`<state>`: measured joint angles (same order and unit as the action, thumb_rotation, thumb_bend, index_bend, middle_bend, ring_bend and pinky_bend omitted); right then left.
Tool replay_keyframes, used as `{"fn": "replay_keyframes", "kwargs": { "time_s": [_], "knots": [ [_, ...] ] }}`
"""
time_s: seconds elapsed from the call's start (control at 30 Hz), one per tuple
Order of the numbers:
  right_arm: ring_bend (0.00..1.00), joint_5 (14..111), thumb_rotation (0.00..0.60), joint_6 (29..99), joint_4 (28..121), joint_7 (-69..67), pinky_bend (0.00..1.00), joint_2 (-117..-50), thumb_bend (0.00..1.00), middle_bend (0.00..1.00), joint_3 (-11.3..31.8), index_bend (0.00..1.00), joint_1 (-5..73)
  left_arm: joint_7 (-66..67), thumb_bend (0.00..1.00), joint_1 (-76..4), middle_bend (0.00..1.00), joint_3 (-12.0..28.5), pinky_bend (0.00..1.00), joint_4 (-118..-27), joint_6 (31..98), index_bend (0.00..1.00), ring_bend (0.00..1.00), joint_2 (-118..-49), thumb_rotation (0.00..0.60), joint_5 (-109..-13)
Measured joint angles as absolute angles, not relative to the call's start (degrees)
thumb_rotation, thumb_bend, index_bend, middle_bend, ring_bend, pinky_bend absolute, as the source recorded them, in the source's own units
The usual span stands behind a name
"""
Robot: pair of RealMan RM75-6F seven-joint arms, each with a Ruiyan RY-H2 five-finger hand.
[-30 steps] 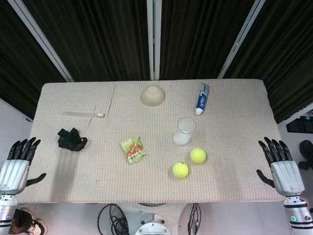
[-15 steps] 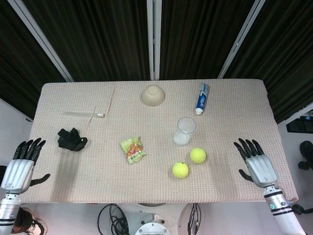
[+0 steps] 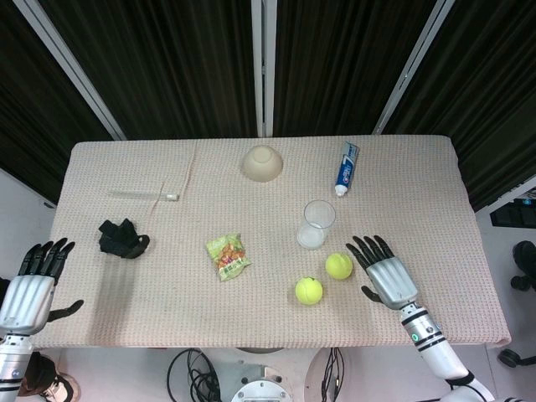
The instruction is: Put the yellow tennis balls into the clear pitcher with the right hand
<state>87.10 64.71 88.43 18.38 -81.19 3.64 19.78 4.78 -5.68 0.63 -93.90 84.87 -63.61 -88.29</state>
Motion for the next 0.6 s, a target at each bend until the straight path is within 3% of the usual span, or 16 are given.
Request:
{"fn": "replay_keyframes", "kwargs": {
  "time_s": [0.2,0.4,0.6],
  "knots": [
    [0.01,85.0,0.6,61.1,87.7,20.6,0.16,-83.7,0.19,0.07,4.0,0.08,22.3,4.8,0.07,-5.5,0.0,0.5,0.0,-94.5,84.9,0.0,0.0,-63.3,0.6,-88.2],
    [0.11,83.5,0.6,59.7,86.3,22.7,0.28,-86.3,0.21,0.16,4.0,0.22,24.0,5.1,0.07,-5.2,0.0,0.6,0.0,-94.9,85.4,0.0,0.0,-63.1,0.6,-88.3],
    [0.36,81.6,0.6,59.5,85.5,25.1,0.47,-87.8,0.29,0.39,4.2,0.48,24.7,4.9,0.07,-5.2,0.0,0.6,0.0,-94.8,85.4,0.0,0.0,-63.1,0.6,-88.3]
  ]
}}
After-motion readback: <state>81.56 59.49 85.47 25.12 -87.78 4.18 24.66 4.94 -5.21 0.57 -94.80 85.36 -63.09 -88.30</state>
